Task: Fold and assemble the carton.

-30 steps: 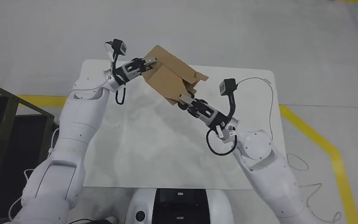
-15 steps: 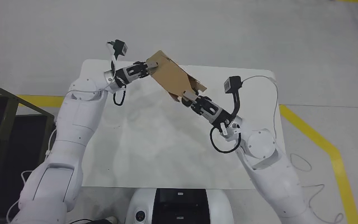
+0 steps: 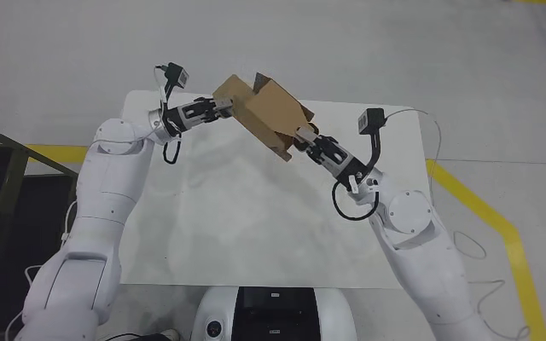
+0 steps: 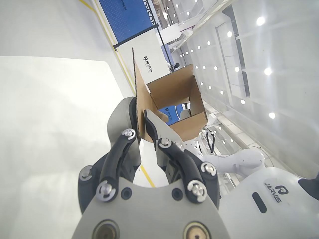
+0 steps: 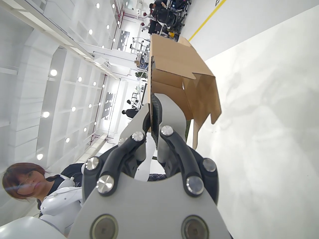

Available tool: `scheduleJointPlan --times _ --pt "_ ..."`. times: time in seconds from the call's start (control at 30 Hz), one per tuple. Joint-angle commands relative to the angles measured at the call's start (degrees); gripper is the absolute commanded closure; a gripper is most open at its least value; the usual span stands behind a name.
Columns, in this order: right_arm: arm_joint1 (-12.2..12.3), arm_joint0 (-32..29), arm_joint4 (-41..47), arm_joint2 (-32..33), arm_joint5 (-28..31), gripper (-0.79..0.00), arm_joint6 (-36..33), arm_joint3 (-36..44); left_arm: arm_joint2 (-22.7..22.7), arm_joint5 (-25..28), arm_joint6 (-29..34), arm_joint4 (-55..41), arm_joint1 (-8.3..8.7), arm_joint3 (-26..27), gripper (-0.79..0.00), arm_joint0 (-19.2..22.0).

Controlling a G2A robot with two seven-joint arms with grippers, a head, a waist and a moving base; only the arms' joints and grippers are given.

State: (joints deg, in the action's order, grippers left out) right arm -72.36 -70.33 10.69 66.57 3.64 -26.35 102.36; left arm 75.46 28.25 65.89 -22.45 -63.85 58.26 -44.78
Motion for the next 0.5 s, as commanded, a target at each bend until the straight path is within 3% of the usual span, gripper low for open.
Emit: scheduleJointPlan --times 0.0,0.3,0.47 --pt "0.0 0.07 -0.08 0.08 -0.13 0.0 -0.1 -0.17 0.14 -0.06 0.63 -0.08 0.16 0.21 0.0 -0.07" --pt "-0.15 0.71 -0.42 -0.19 -0.23 0.0 0.16 -1.23 -0.09 -0.62 3.9 -2.62 0.47 0.67 0.0 -0.24" --pt "-0.21 0.61 -0.12 -0.34 0.0 0.0 -0.02 -0.98 -0.06 -0.9 0.65 -1.67 0.55 -0.27 0.0 -0.21"
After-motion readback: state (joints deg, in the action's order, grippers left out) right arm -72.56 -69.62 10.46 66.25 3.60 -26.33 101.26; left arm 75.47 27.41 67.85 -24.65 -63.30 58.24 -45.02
